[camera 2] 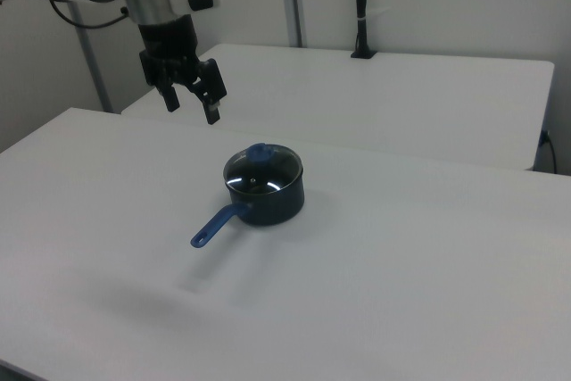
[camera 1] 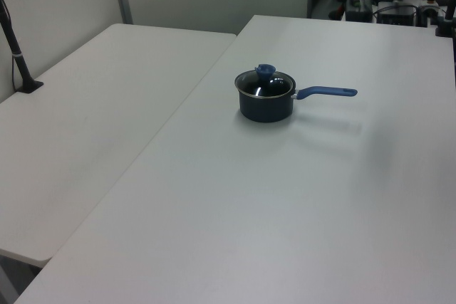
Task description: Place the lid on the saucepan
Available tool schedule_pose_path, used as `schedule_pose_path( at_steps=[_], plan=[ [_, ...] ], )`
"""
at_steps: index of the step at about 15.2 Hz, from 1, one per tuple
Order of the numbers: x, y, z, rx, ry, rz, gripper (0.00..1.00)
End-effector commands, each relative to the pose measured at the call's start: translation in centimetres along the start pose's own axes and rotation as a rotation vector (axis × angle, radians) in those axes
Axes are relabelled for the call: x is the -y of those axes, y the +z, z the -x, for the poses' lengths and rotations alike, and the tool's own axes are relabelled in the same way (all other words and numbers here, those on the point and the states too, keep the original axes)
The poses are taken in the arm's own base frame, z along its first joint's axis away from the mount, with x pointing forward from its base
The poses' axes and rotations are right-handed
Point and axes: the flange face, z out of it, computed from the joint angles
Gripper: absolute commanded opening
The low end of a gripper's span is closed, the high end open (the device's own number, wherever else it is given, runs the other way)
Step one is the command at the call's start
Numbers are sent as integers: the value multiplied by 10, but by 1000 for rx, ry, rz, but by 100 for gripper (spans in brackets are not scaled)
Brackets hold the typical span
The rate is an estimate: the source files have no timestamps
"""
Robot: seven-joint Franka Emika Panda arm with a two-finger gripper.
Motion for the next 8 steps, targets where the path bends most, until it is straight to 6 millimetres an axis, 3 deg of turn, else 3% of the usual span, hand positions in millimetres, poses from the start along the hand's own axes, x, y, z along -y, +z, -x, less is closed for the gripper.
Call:
schedule_pose_path(
  at_steps=[1, 8],
  plan=[
    [-8, 8, 4, 6, -176, -21, 100],
    [-7, 8, 3, 6, -189, -25, 100]
  ],
)
